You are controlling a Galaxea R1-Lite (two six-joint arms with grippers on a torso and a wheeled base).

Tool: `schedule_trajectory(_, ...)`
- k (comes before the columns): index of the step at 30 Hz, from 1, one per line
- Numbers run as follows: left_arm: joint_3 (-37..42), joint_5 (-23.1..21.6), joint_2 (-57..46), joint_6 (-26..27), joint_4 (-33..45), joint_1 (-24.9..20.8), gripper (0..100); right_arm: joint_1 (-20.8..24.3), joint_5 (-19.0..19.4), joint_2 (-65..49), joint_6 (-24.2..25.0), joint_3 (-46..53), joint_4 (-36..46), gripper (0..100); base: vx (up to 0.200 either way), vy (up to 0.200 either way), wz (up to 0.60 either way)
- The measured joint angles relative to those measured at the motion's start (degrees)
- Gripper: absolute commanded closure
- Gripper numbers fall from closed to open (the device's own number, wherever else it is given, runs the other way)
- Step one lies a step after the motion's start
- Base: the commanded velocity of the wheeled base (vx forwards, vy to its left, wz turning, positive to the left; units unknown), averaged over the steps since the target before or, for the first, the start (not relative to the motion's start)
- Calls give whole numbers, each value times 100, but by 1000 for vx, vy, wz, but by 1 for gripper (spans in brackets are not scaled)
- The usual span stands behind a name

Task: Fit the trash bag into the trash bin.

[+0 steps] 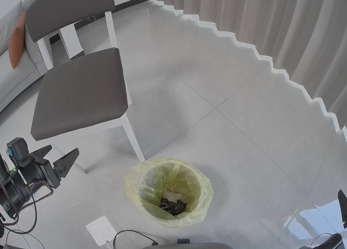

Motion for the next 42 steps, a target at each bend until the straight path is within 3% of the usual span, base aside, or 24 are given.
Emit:
schedule_trajectory(6,336,766,240,512,-40,-72,0,-13,-51,37,-38,27,419,0,0,0,0)
schedule_trajectory(16,668,827,-808,510,329,-72,0,-200,-202,-50,-84,157,571,0,0,0,0)
schedule_trajectory(22,692,824,-2074,468,1253,-71,0,-252,-295,-375,-67,401,527,0,0,0,0)
schedule_trajectory(29,742,711,-3532,439,1844,456,0,-117,490,-816,33,1011,274,0,0,0,0)
schedule_trajectory(34,852,372,-4264,455,2031,1009,0,-79,603,-951,263,1141,182,0,0,0,0)
schedule_trajectory(37,941,194,-4670,482,2220,1252,0,-71,457,-990,282,1174,165,0,0,0,0)
schedule_trajectory(39,1005,79,-4918,496,2376,1343,0,-61,162,-1008,235,1190,160,0,0,0,0)
schedule_trajectory(42,1152,-72,-5279,512,2560,1453,0,-61,-642,-1023,187,1226,102,0,0,0,0)
